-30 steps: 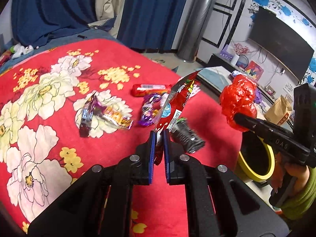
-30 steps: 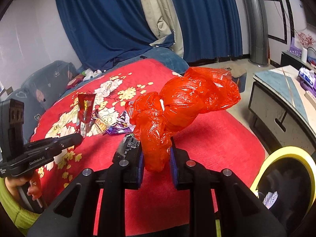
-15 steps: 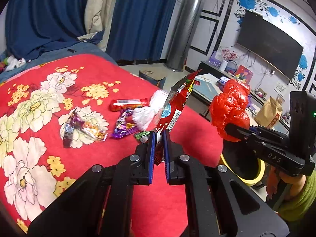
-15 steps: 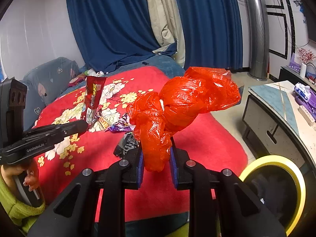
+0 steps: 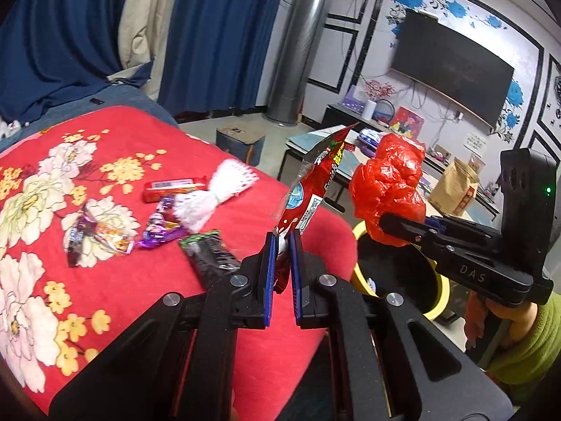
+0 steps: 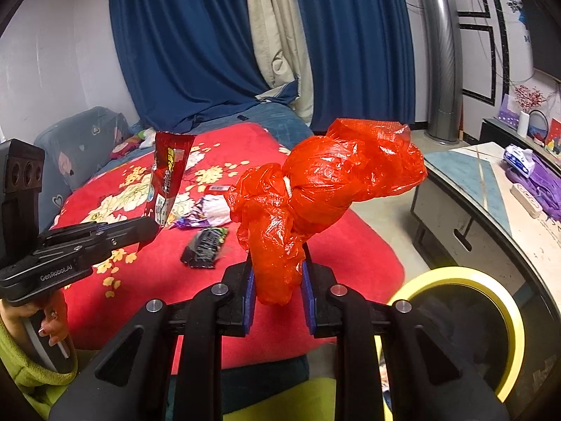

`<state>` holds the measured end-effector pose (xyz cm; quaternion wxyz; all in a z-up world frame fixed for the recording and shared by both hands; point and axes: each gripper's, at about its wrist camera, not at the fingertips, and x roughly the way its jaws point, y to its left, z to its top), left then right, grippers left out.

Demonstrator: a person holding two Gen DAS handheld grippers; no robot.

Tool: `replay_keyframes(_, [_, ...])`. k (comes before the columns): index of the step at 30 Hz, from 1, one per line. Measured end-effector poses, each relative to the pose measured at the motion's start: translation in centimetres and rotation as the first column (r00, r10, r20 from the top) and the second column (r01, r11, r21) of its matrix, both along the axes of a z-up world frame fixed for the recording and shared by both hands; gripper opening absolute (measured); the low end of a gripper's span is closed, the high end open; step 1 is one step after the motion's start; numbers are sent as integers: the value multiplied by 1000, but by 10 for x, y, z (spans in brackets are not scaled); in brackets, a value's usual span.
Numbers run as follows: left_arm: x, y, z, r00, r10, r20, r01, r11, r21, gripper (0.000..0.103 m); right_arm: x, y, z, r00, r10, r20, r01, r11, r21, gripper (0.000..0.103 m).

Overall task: Collect trash
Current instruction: 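Carry the red wrapper and red plastic bag in both tools over the bin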

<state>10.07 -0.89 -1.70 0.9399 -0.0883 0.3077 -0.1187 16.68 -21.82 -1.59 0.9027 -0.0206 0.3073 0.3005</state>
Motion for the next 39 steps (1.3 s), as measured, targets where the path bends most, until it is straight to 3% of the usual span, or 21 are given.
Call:
replay_keyframes(21, [22,-66,-4,990,-138,-10,138,990,1,5,-3,-83,-12,982,-188,-15,188,982,-4,21])
replay_keyframes(39, [52,-135,-13,961,-275,-28,276,961,9,5,-7,-136,-27,953,-300,-38,300,954,-16,21])
